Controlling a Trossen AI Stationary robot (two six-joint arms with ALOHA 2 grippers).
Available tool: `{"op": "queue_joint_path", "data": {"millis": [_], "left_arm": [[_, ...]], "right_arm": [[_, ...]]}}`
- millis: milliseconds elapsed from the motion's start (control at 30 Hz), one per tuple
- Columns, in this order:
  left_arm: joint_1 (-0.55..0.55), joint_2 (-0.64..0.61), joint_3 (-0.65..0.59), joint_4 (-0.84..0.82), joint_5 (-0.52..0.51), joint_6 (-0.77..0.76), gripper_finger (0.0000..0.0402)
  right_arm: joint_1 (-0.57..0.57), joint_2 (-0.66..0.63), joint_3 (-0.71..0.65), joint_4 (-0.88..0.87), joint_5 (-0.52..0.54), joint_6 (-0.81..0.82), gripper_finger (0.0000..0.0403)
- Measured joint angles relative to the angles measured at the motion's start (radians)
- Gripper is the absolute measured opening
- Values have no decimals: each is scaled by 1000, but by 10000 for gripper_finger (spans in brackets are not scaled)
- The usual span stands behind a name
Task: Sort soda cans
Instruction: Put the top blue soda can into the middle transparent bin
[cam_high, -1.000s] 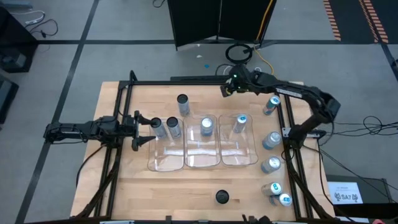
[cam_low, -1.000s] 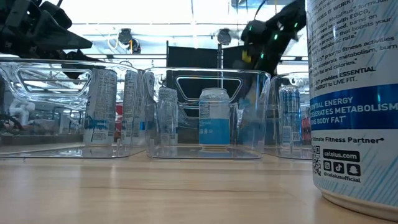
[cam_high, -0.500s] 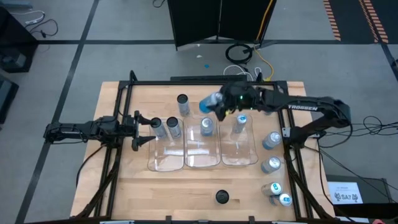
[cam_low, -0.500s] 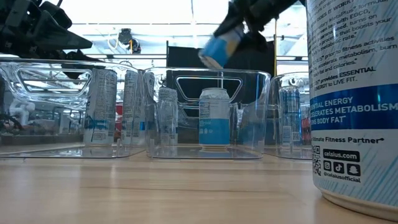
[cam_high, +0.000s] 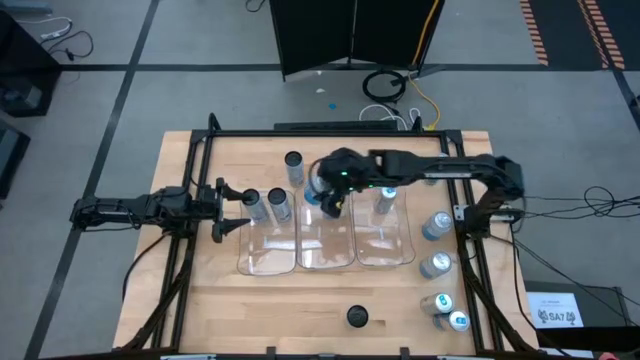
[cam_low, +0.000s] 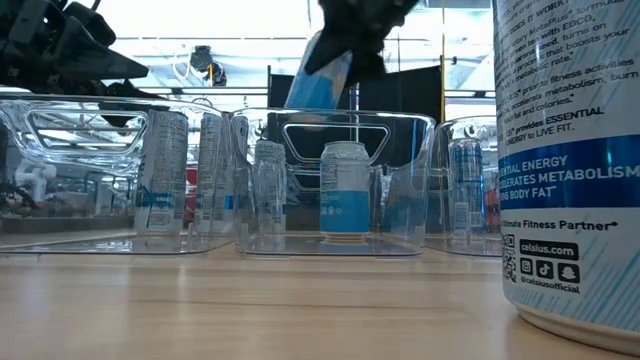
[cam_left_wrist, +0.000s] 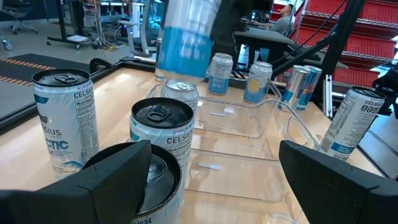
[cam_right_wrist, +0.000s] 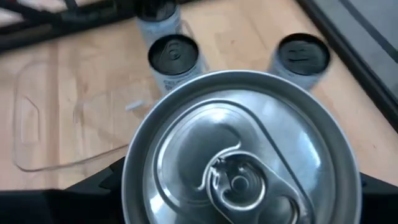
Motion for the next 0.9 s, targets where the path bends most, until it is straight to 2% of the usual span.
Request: {"op": "queue_joint_path", "data": {"millis": [67, 233, 900], "left_arm": [[0, 0, 0, 0, 0, 0, 363], [0, 0, 0, 0, 0, 0, 363], [0, 0, 0, -2, 0, 0, 363]], "right_arm": [[0, 51, 52, -28, -15, -36, 294], [-9, 146, 115, -44, -131, -75, 294], [-35, 327, 115, -42, -121, -126, 295]]}}
